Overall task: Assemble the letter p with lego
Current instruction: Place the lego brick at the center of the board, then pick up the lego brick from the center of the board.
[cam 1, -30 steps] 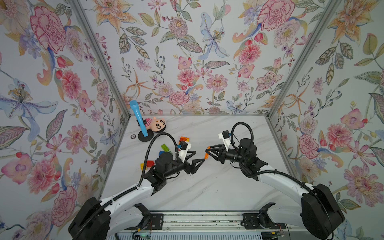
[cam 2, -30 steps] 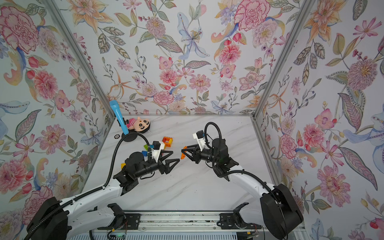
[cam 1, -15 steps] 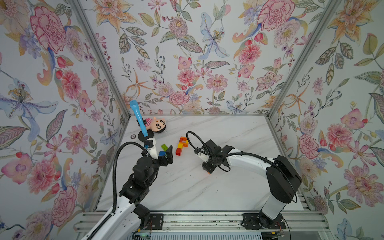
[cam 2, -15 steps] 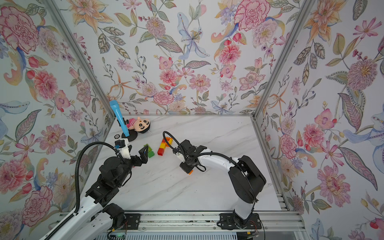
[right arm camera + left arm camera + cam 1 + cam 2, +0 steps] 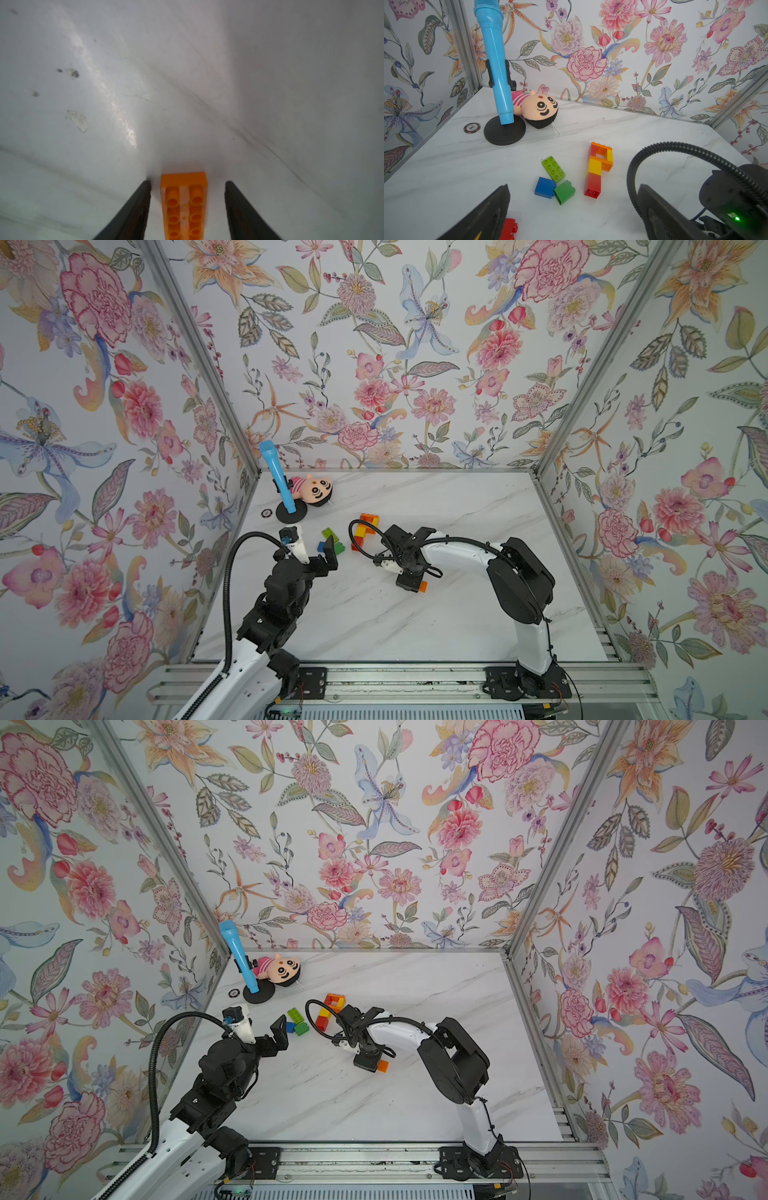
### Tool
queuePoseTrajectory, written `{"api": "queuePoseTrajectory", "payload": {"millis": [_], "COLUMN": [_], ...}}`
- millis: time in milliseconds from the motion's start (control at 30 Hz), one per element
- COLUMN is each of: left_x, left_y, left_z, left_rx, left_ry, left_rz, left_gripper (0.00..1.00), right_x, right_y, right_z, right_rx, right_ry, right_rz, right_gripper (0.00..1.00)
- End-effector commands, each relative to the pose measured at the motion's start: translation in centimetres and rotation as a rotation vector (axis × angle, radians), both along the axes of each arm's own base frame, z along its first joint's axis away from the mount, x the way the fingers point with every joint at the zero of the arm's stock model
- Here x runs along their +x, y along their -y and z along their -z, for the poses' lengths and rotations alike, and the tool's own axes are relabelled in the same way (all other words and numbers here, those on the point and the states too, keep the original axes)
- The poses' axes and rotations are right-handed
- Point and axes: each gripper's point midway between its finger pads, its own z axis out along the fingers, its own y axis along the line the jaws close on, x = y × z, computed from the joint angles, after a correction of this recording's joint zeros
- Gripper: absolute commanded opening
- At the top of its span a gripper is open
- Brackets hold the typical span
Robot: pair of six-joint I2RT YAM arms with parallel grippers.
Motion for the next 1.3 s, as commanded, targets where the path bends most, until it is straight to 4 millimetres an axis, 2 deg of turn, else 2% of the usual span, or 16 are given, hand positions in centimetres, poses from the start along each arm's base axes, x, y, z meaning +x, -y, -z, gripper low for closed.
{"api": "queuePoseTrajectory", "payload": {"millis": [0, 100, 233, 367, 500, 600, 767, 867, 933, 1000, 1100, 1167, 1267], "left_x": [-0.2, 0.0, 0.9, 2.3, 3.5, 4.3, 5.8, 6.8, 7.3, 7.7, 8.0, 8.4, 9.1], "left_y": [-1.1, -1.3, -1.1, -0.6, -0.2, -0.7, -2.2, -1.8, -1.4, -1.0, -0.8, 0.0, 1.4], "left_z": [0.7, 1.0, 1.7, 3.7, 5.9, 7.3, 10.4, 12.2, 13.4, 14.2, 15.3, 15.9, 16.8], "left_rx": [0.007, 0.011, 0.030, 0.050, 0.092, 0.145, 0.205, 0.231, 0.242, 0.252, 0.277, 0.284, 0.289], "left_ry": [-0.010, -0.017, -0.068, -0.163, -0.269, -0.355, -0.506, -0.583, -0.639, -0.673, -0.716, -0.723, -0.746], "left_rz": [-0.051, -0.064, -0.061, -0.053, -0.048, -0.083, -0.129, -0.106, -0.094, -0.083, -0.076, -0.044, 0.005], "left_gripper": [0.99, 0.99, 0.99, 0.99, 0.99, 0.99, 0.99, 0.99, 0.94, 0.86, 0.80, 0.78, 0.70], "right_x": [-0.5, -1.4, -2.3, -1.2, -0.3, -0.5, -1.5, -1.4, -0.9, -0.8, -0.8, -0.6, -0.6], "right_y": [1.6, 2.7, 4.7, 6.2, 6.0, 5.2, 2.9, 1.7, 1.2, 1.1, 1.2, 1.5, 1.9], "right_z": [-0.7, -1.4, -0.9, -0.5, -0.6, -1.4, -4.8, -7.4, -9.7, -11.5, -13.8, -14.9, -16.1], "right_rx": [-0.043, -0.039, -0.068, -0.104, -0.086, -0.042, 0.120, 0.223, 0.310, 0.381, 0.483, 0.530, 0.585], "right_ry": [0.007, 0.008, -0.002, 0.018, 0.037, 0.039, 0.054, 0.101, 0.157, 0.198, 0.257, 0.293, 0.333], "right_rz": [-0.012, 0.028, 0.079, 0.133, 0.150, 0.141, 0.118, 0.129, 0.160, 0.186, 0.218, 0.242, 0.271], "right_gripper": [0.76, 0.84, 0.88, 0.87, 0.87, 0.87, 0.87, 0.87, 0.87, 0.86, 0.86, 0.86, 0.86]}}
